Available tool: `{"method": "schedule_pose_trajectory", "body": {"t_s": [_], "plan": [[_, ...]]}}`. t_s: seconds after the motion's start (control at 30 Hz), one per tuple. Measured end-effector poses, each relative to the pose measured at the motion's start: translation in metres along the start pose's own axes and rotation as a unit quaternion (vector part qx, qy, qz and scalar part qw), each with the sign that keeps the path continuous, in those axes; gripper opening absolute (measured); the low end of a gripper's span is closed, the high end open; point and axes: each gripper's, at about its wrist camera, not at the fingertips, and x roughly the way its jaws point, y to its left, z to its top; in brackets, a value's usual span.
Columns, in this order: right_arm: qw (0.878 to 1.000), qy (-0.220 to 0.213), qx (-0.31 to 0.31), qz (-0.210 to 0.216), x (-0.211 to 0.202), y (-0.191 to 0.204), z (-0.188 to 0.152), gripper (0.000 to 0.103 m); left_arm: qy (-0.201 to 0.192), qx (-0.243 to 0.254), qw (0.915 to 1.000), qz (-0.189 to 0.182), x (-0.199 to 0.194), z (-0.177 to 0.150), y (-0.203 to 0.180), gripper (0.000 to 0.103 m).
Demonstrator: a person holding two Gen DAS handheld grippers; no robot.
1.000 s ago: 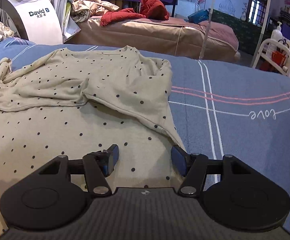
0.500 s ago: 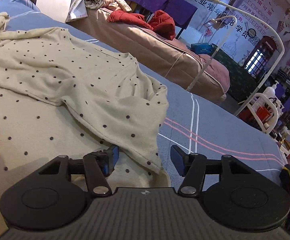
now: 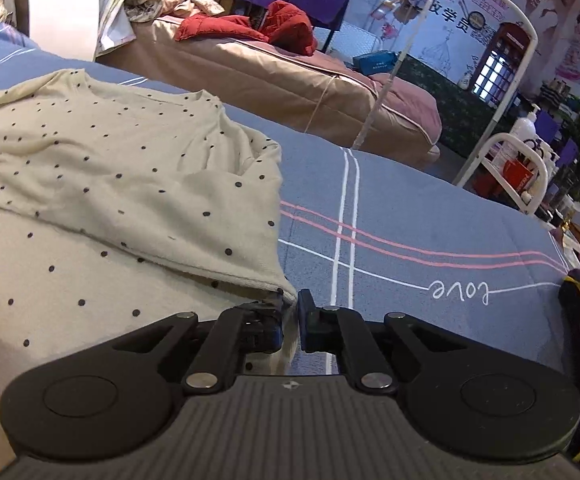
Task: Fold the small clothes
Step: 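Grasp the shirt side with the left tool and fold it over the body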
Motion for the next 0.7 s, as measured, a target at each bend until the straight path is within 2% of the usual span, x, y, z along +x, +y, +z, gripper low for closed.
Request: {"method": "schedule_pose_trajectory", "body": {"t_s": [0.07,0.13,0.2,0.23,0.27,0.33,0.4,0.5,0.6,0.67,0.7], "plan": [[1.000,0.008,0.017,-0.003,0.003,-0.008,-0.003,0.012,0.000,0.004,1.0000,0.003,-0.007,-0.001,0.003,0.004],[0.999,0.020,0.036,0.014,0.008,-0.013,-0.009,0.012,0.013,-0.001,0.9999,0.007,-0.008,-0.003,0.011,0.004],[0.999,0.020,0.024,0.028,0.010,-0.011,-0.013,0.016,0.034,-0.005,0.9994,0.011,-0.003,-0.011,0.020,0.004],[1.000,0.015,0.010,0.018,0.007,-0.009,-0.014,0.030,0.040,-0.006,0.9991,0.010,-0.001,-0.015,0.022,0.004],[1.000,0.016,-0.003,0.002,0.003,-0.009,-0.014,0.056,0.042,-0.007,0.9990,0.011,-0.001,-0.017,0.023,0.004],[1.000,0.011,0.002,-0.010,-0.007,-0.014,-0.013,0.086,0.043,-0.002,0.9990,0.014,-0.004,-0.019,0.021,0.005],[0.999,-0.002,0.048,0.023,-0.021,-0.029,-0.009,0.087,0.046,0.008,0.9988,0.017,-0.006,-0.020,0.017,0.005],[0.989,-0.030,0.123,0.079,-0.035,-0.046,0.008,0.087,0.051,0.011,0.9986,0.013,-0.007,-0.020,0.015,0.006],[0.983,-0.040,0.128,0.124,-0.024,-0.040,0.039,0.086,0.051,0.018,0.9984,0.019,-0.006,-0.022,0.013,0.007],[0.983,-0.045,0.120,0.133,-0.006,-0.027,0.059,0.081,0.051,0.019,0.9983,0.020,-0.005,-0.022,0.012,0.007],[0.982,-0.034,0.121,0.139,0.006,-0.021,0.069,0.076,0.050,0.020,0.9983,0.021,-0.005,-0.022,0.011,0.007]]}}
